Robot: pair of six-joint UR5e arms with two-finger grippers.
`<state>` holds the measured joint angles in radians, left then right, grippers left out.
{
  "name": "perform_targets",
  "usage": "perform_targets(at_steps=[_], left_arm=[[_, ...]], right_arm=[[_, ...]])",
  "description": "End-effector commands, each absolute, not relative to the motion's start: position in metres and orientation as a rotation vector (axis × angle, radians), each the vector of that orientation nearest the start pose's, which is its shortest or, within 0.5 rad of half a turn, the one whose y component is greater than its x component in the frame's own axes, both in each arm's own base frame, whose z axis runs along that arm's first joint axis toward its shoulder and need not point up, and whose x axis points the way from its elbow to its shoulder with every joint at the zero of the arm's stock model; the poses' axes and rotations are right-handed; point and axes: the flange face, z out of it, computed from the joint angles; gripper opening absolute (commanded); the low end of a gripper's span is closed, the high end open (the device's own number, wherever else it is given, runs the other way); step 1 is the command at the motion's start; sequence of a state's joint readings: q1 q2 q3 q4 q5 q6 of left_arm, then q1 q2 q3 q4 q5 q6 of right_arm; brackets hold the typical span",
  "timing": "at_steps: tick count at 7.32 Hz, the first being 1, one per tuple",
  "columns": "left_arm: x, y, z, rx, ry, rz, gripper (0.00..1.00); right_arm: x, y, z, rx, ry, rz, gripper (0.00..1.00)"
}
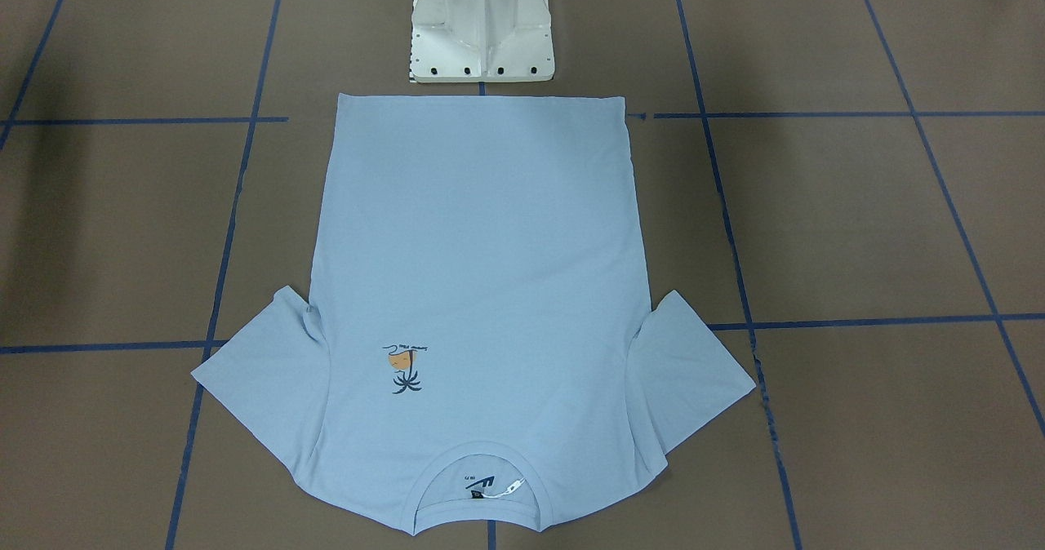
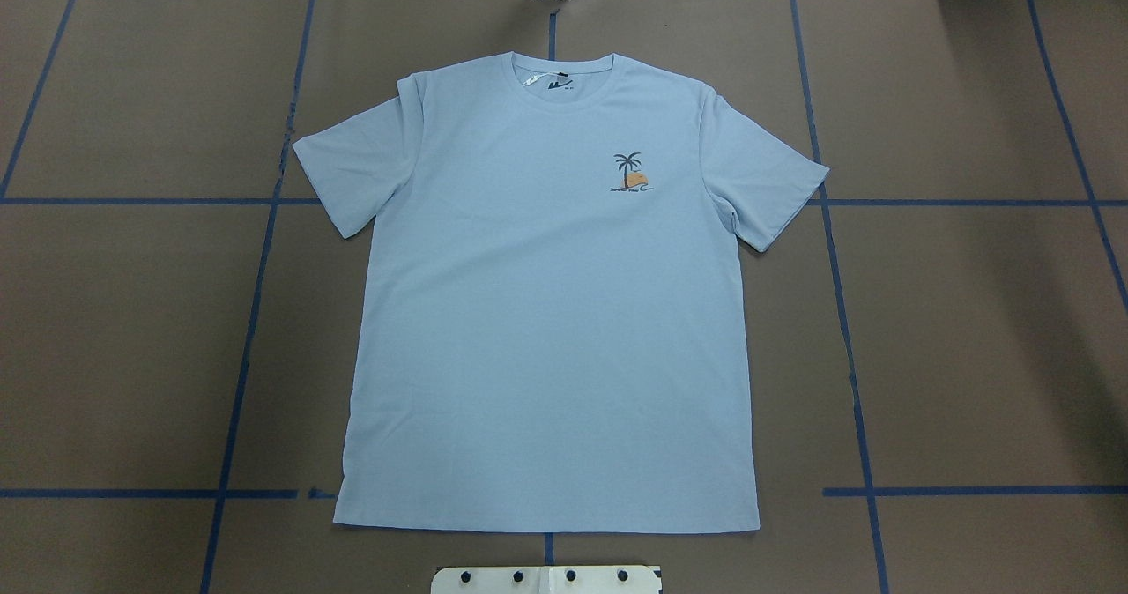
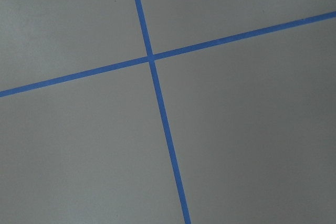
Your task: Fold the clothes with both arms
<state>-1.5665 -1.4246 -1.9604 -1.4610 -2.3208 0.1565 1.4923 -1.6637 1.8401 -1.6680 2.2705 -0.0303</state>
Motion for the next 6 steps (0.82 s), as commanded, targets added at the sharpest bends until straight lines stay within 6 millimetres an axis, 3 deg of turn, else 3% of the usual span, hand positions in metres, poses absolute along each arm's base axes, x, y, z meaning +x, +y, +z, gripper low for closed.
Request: perform_targets(at_steps=[1, 2, 3, 5, 6], left_arm=[[-0.062, -0.436, 0.530, 0.298, 0.724, 0.253, 1.00], [-0.062, -0.447, 0.518, 0.404, 0.716, 0.291, 1.00], [-0.062, -0.476, 0.505, 0.567, 0.695, 0.351, 1.00], [-0.061, -0.491, 0.525, 0.668, 0.702, 0.340, 1.00], [-0.061, -0.492, 0.528, 0.700, 0.701, 0.341, 1.00]], right_arm=[[0.012, -0.485, 0.527, 0.168, -0.705, -0.209, 1.00], [-0.001, -0.513, 0.493, 0.259, -0.700, -0.261, 1.00], [-0.005, -0.530, 0.479, 0.308, -0.705, -0.274, 1.00], [-0.008, -0.534, 0.481, 0.370, -0.753, -0.282, 1.00], [-0.032, -0.542, 0.472, 0.398, -0.784, -0.273, 1.00]])
